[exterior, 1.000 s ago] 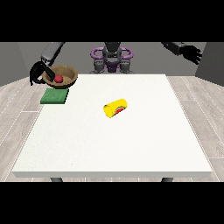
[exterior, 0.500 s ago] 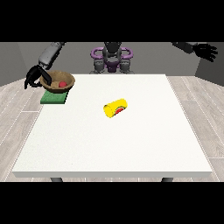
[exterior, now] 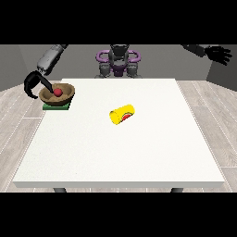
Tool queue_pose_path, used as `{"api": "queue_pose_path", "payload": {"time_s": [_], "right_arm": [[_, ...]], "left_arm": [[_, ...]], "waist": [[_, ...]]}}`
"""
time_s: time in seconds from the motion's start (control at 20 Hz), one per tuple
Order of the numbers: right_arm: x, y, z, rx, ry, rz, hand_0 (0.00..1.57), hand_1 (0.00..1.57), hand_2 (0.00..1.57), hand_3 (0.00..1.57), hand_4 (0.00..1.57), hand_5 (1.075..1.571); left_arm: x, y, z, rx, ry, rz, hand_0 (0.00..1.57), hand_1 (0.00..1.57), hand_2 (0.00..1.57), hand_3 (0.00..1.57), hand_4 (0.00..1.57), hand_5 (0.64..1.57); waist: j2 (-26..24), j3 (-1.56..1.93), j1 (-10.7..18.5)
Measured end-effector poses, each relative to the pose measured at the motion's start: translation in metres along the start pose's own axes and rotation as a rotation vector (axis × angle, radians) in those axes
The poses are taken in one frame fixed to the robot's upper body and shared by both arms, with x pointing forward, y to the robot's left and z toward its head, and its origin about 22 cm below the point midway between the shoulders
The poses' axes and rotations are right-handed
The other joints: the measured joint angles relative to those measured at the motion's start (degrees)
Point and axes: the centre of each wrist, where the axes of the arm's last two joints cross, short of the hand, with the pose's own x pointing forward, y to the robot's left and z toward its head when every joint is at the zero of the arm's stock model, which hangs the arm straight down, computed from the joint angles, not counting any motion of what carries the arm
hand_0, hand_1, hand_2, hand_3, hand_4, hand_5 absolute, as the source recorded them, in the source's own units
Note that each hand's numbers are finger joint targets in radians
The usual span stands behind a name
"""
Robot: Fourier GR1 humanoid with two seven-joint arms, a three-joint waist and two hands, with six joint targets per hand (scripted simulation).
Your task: Pick the cup and pour the ball into the bowl, then pick the bowl and place it on the pad
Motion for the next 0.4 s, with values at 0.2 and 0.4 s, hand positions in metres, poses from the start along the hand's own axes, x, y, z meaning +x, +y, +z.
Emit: {"api": "queue_pose_path", "payload": {"time_s": [0.2,0.4], "right_arm": [[0.001,0.002,-0.002,0.017,0.042,0.024,0.0,0.0,0.0,0.0,0.0,1.354],[0.005,0.013,-0.001,0.087,0.081,0.06,0.0,0.0,0.0,0.0,0.48,1.434]], "left_arm": [[-0.004,-0.035,-0.008,-0.068,0.048,0.019,0.0,0.0,0.0,0.0,0.9,1.559],[-0.027,-0.075,0.004,-0.109,0.181,0.032,0.0,0.0,0.0,0.0,0.9,1.559]], "waist": [[-3.83,0.06,0.11],[-12.25,0.01,-0.81]]}}
